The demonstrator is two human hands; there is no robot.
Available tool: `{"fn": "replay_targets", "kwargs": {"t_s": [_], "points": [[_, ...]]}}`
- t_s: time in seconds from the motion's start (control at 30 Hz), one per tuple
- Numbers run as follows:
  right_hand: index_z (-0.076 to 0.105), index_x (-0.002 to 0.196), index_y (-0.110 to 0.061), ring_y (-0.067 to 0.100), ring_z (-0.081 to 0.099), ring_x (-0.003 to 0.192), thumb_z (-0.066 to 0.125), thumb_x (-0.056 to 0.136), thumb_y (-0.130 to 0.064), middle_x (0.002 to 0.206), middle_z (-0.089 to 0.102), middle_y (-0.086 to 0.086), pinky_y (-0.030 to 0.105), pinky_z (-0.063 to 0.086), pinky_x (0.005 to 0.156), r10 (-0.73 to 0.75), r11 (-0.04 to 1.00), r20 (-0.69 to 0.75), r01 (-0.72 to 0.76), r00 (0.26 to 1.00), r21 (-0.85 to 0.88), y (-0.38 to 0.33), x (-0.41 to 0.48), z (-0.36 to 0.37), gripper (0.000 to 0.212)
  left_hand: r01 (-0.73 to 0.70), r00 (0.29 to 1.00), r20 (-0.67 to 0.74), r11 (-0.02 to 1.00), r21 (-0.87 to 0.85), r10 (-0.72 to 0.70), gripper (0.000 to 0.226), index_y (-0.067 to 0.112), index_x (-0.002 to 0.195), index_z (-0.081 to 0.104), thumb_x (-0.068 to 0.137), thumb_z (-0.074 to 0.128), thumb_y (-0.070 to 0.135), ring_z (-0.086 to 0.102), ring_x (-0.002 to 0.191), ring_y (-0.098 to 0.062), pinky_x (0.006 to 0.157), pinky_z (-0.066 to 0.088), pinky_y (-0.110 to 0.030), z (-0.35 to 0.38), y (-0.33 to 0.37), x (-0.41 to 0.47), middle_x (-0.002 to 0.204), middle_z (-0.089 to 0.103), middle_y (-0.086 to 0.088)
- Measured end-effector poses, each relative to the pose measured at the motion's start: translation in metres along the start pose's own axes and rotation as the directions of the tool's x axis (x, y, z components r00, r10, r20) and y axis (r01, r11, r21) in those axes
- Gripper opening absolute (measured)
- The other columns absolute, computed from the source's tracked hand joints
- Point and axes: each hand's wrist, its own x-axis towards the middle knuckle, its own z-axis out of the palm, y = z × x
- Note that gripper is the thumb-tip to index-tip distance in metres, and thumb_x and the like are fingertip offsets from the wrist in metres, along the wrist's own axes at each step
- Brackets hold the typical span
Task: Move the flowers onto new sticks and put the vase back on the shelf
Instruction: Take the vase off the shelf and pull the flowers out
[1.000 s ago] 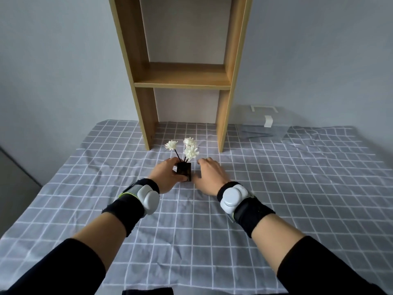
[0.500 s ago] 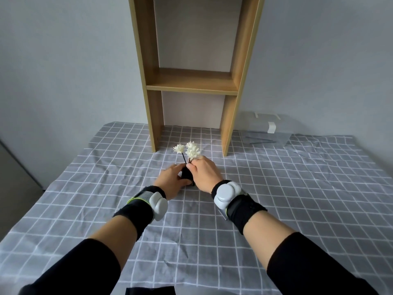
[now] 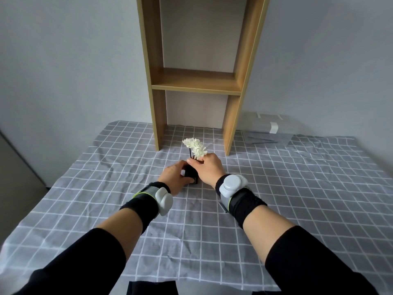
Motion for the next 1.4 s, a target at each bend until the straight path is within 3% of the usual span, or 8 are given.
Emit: {"fn": "replay_targets", "kwargs": {"t_s": [0.17, 0.3, 0.4, 0.93, 1.07, 1.2, 1.27, 1.4], "points": [[0.033, 0.045, -0.019, 0.013, 0.027, 0.043, 0.071, 0.093, -0.036, 0.04, 0.029, -0.009, 0.03, 0.029, 0.054, -0.061, 0.995, -0.004, 0.061, 0.998, 0.074, -0.01, 0.003, -0.017, 0.064, 0.005, 1.0, 0.008, 0.999, -0.033, -0.005, 0.053, 0.024, 0.133, 0.053, 0.086, 0.076, 0.028, 0.067, 0.092, -0.019, 0.078, 0.047, -0.029, -0.002, -0.001, 0.0, 0.12, 0.068, -0.002], [0.068, 0.07, 0.006, 0.032, 0.059, 0.062, 0.071, 0.093, -0.04, 0.069, 0.068, 0.022, 0.035, 0.049, 0.063, -0.062, 0.975, -0.054, 0.072, 0.997, 0.208, -0.016, 0.002, -0.031, 0.052, -0.002, 1.0, -0.006, 0.999, -0.043, 0.002, 0.052, 0.022, 0.134, 0.054, 0.087, 0.076, 0.024, 0.066, 0.091, -0.022, 0.08, 0.048, -0.03, -0.012, -0.007, -0.003, 0.121, 0.068, -0.005], [0.08, 0.084, -0.007, 0.02, 0.074, 0.079, 0.071, 0.094, -0.037, 0.083, 0.079, 0.005, 0.036, 0.06, 0.076, -0.055, 0.962, -0.063, 0.07, 0.996, 0.265, -0.017, -0.001, -0.037, 0.032, -0.011, 0.999, -0.039, 1.0, -0.02, 0.01, 0.049, 0.024, 0.133, 0.056, 0.088, 0.075, 0.022, 0.066, 0.101, -0.026, 0.083, 0.045, -0.029, -0.024, -0.016, -0.008, 0.122, 0.068, -0.004], [0.07, 0.101, -0.009, 0.007, 0.065, 0.062, 0.07, 0.096, -0.017, 0.078, 0.077, 0.0, 0.02, 0.053, 0.058, 0.094, 0.932, 0.291, -0.186, 0.952, 0.309, 0.033, -0.047, 0.005, 0.01, 0.051, 0.996, -0.079, 0.997, 0.051, -0.047, 0.05, 0.017, 0.137, 0.054, 0.09, 0.073, 0.017, 0.063, 0.104, -0.031, 0.09, 0.048, -0.038, -0.054, -0.061, -0.037, 0.127, 0.064, -0.014], [0.07, 0.101, -0.011, 0.009, 0.067, 0.066, 0.07, 0.096, -0.02, 0.079, 0.078, -0.001, 0.023, 0.053, 0.061, 0.119, 0.923, 0.311, -0.221, 0.943, 0.315, 0.036, -0.051, 0.008, 0.01, 0.051, 0.988, -0.153, 0.993, 0.111, -0.034, 0.056, 0.027, 0.14, 0.05, 0.09, 0.071, 0.042, 0.049, 0.123, -0.03, 0.102, 0.043, -0.043, -0.054, -0.058, -0.041, 0.14, 0.048, -0.009], [0.067, 0.109, 0.002, 0.015, 0.065, 0.069, 0.071, 0.095, -0.024, 0.093, 0.079, 0.012, 0.025, 0.049, 0.061, 0.148, 0.916, 0.32, -0.252, 0.936, 0.312, 0.034, -0.053, 0.009, 0.029, -0.067, 0.906, -0.413, 0.995, 0.076, 0.093, 0.027, 0.025, 0.116, 0.063, 0.097, 0.058, 0.042, 0.063, 0.096, -0.023, 0.083, 0.054, -0.038, -0.047, -0.027, -0.046, 0.104, 0.062, 0.0], [0.066, 0.109, 0.003, 0.01, 0.064, 0.062, 0.073, 0.094, -0.024, 0.087, 0.079, 0.009, 0.02, 0.046, 0.052, 0.169, 0.911, 0.336, -0.278, 0.926, 0.305, 0.032, -0.053, 0.009, 0.032, -0.098, 0.933, -0.34, 0.993, 0.071, 0.117, 0.023, 0.025, 0.112, 0.061, 0.1, 0.05, 0.04, 0.068, 0.073, -0.02, 0.069, 0.056, -0.035, -0.036, -0.009, -0.046, 0.08, 0.07, 0.004], [0.069, 0.105, 0.001, 0.005, 0.064, 0.052, 0.075, 0.093, -0.022, 0.078, 0.077, 0.005, 0.016, 0.044, 0.043, 0.188, 0.899, 0.361, -0.309, 0.913, 0.312, 0.028, -0.056, 0.008, 0.026, -0.076, 0.979, -0.189, 0.997, 0.021, 0.079, 0.038, 0.024, 0.135, 0.053, 0.102, 0.043, 0.042, 0.07, 0.074, -0.017, 0.082, 0.056, -0.036, -0.009, 0.005, -0.047, 0.08, 0.077, 0.005]]}}
